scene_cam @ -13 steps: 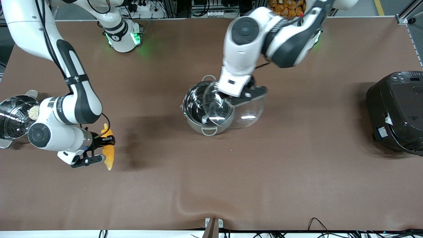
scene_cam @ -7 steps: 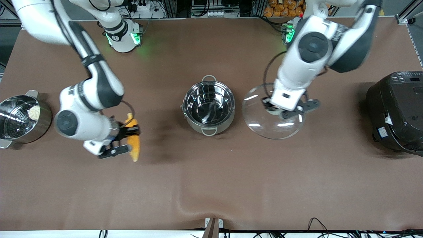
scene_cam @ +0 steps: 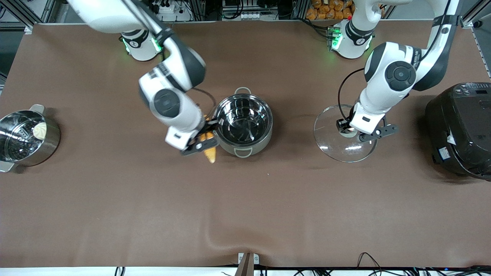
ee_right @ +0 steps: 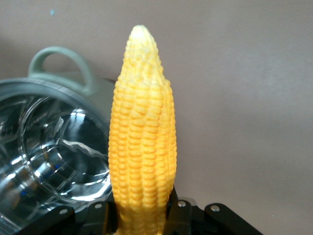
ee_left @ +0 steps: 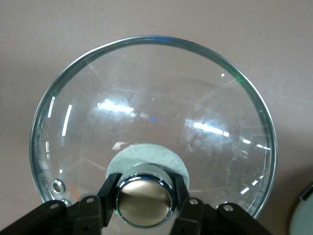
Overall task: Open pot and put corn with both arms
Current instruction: 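Carry the corn over the pot with the right gripper while the left lowers the lid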
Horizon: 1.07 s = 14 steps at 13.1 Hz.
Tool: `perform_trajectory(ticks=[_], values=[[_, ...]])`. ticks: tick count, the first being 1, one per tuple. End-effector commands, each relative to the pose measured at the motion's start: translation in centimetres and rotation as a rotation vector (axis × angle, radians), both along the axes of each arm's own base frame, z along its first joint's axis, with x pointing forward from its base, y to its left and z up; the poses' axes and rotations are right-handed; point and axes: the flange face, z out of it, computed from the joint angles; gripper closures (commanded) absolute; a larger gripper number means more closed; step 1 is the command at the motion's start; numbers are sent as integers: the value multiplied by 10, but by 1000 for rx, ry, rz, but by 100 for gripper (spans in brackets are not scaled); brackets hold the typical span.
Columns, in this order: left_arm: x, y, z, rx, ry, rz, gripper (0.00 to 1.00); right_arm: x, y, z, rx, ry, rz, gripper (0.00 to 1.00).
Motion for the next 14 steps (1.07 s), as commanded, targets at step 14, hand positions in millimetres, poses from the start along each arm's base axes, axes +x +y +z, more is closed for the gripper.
perform_trajectory(ticks=[14], values=[[-21,53,-118,-25,25,-53,100,-100,122,-51,-169,-188,206,100]])
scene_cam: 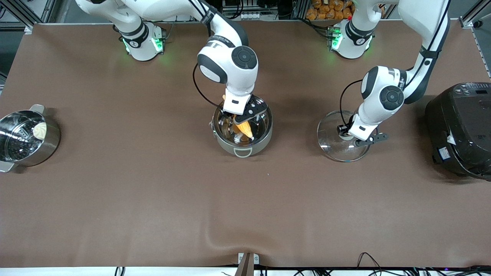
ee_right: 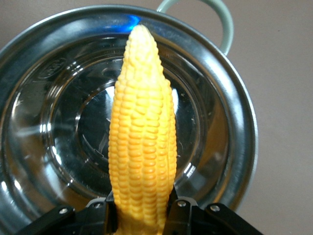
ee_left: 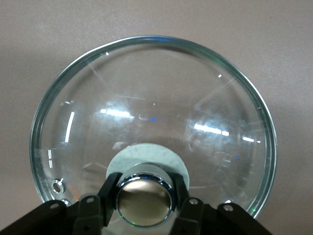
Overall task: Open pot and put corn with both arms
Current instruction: 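Carry the corn over the pot with the right gripper while the left lowers the lid, then release the corn into the pot and release the lid on the table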
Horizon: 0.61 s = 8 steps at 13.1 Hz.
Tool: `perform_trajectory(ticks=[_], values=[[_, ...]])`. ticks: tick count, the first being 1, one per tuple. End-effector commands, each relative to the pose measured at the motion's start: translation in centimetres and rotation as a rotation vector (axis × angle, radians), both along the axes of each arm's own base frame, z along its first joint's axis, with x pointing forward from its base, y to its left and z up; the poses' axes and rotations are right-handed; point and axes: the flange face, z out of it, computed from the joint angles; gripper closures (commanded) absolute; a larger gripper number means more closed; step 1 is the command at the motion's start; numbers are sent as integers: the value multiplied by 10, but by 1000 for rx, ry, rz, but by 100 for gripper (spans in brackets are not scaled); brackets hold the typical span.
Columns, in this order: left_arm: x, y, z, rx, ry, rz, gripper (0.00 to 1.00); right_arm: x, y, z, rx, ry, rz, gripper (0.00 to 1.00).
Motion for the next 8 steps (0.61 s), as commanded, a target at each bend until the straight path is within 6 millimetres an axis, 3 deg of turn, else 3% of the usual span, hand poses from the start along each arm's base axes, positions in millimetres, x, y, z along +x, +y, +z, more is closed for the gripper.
perform_trajectory(ticks=[1,8], values=[[-3,3,3,-3,-30,-10,100,-7,11,-13,-16,-43,-14,100],[-7,3,-12,-6,-16,-10,99,-11,22,-15,-21,-61,13,100]])
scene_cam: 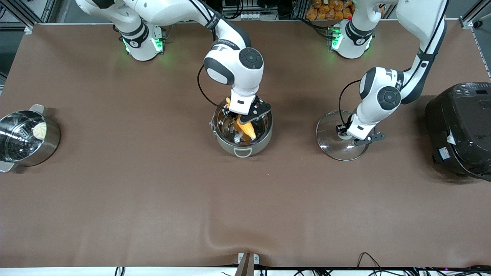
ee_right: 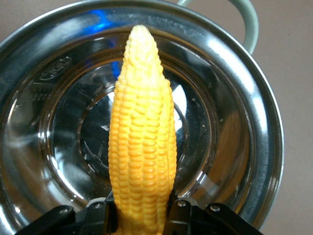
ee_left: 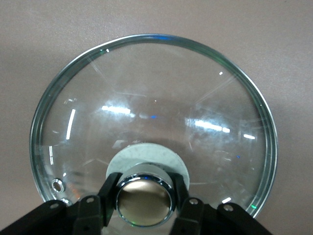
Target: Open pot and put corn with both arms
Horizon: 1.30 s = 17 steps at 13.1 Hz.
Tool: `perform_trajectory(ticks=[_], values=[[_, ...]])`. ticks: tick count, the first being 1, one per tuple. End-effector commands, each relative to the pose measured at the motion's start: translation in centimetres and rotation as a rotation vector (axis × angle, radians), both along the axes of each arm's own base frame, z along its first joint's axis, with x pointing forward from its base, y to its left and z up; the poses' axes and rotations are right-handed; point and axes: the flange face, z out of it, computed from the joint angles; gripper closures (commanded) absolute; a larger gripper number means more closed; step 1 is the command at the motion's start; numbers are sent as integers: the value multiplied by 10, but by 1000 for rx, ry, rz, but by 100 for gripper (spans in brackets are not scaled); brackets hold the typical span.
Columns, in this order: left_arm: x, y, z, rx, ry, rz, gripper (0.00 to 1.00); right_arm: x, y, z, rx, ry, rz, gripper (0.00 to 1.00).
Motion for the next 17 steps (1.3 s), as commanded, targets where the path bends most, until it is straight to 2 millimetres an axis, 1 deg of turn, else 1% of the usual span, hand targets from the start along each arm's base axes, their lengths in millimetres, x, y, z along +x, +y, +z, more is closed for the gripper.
perform_trajectory(ticks=[1,2,3,4,5,6,7,8,9,10,11,12,13,14,16,17], values=[[1,1,2,-2,-13,-8,60,-1,10,2,-4,-30,-5,70],[1,1,2,-2,-14,-2,24,1,10,5,-1,-35,-6,1],[2,1,3,-2,-14,0,0,0,11,6,1,-35,-6,0],[5,4,6,-2,-19,15,0,3,11,12,7,-38,-13,0],[10,3,16,-4,-38,20,0,9,8,19,15,-42,-26,0],[19,3,30,-7,-64,22,0,14,7,25,26,-45,-36,0],[24,3,41,-4,-66,24,0,19,5,32,34,-52,-46,0],[35,7,59,-5,-85,31,0,27,-2,42,35,-58,-65,0],[49,14,79,-4,-104,37,0,42,-15,58,33,-68,-96,0],[64,21,103,-2,-115,54,0,56,-33,74,46,-61,-146,0],[79,21,130,1,-114,57,0,73,-54,94,91,-42,-208,0],[95,21,161,6,-96,62,0,91,-80,113,126,-22,-276,0],[105,25,183,11,-80,69,0,105,-105,121,127,-8,-320,0],[111,25,203,12,-84,71,0,120,-132,126,114,10,-337,0],[118,30,235,9,-121,39,0,153,-199,128,98,56,-335,0],[123,35,251,9,-130,33,0,167,-237,131,90,79,-339,0]])
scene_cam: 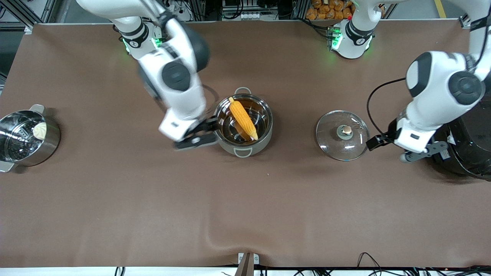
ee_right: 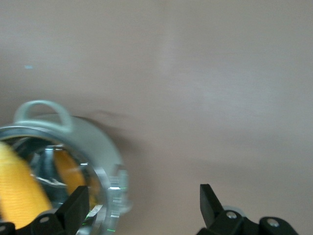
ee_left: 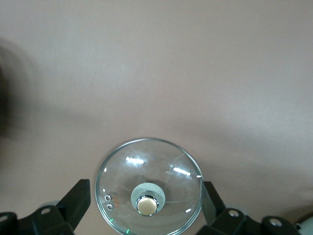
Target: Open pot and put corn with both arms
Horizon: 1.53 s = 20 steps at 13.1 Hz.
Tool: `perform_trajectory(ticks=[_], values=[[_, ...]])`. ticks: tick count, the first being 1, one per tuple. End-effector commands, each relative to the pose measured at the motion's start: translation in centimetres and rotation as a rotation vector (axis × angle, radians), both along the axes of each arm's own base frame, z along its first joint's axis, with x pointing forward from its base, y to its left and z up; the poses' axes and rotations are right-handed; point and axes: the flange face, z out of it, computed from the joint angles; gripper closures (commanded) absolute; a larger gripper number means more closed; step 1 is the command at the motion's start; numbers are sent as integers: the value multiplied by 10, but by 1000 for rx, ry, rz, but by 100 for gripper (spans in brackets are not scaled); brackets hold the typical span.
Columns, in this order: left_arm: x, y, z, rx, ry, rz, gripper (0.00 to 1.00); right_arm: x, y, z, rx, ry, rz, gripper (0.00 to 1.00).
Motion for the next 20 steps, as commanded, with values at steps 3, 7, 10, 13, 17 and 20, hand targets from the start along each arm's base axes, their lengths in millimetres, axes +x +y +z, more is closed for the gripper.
perform_trajectory(ticks=[3,7,10,13,17,20], values=[[10,13,63,13,18,-51,0,33,-159,31,27,123,39,0],[2,31,106,24,-11,-124,0,25,-258,82,17,116,-42,0],[-6,28,125,29,-19,-135,0,8,-287,131,10,61,-104,0],[-12,27,144,32,16,-177,0,-10,-296,166,43,35,-129,0],[-25,25,166,41,-10,-244,0,-31,-310,193,44,43,-147,0],[-36,24,172,47,11,-300,0,-38,-327,199,46,46,-132,0]])
